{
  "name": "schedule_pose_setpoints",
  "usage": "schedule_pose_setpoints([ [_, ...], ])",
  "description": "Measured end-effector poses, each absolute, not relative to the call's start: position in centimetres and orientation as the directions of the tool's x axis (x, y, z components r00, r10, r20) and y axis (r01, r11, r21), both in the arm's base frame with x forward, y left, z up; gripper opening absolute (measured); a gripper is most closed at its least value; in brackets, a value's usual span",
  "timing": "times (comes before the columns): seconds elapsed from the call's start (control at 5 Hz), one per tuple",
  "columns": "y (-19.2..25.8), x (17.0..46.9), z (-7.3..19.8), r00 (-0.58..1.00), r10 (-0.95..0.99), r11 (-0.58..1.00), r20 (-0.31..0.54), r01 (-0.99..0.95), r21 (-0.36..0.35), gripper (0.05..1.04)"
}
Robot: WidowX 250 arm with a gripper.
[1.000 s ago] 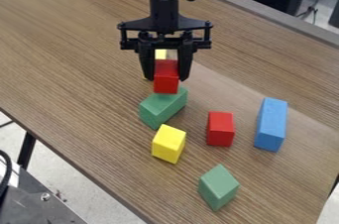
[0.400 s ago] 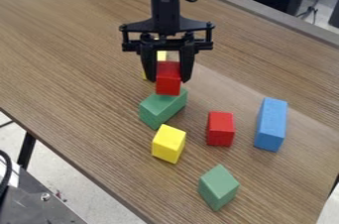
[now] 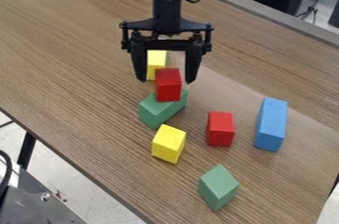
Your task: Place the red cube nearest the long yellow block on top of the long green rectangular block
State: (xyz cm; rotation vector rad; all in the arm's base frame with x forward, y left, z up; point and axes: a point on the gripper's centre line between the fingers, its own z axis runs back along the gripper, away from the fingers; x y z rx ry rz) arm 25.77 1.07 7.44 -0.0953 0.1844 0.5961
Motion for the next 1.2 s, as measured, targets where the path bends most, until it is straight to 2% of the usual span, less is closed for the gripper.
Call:
schedule_pose_setpoints([
  [0.2, 0.7, 26.2, 7.7, 0.866, 0.476, 0.877, -0.149, -0.481, 0.007, 0.999],
  [0.4, -0.5, 26.6, 10.3, 0.927, 0.373, 0.928, -0.043, -0.373, 0.017, 0.999],
  [0.6, -2.3, 27.0, 13.0, 0.973, 0.223, 0.971, 0.065, -0.228, 0.072, 0.999],
  [0.8, -3.2, 27.1, 13.3, 0.982, 0.175, 0.983, 0.071, -0.177, 0.035, 0.999],
  [1.2, -3.1, 27.3, 12.2, 0.99, 0.14, 0.986, 0.005, -0.139, -0.087, 0.999],
])
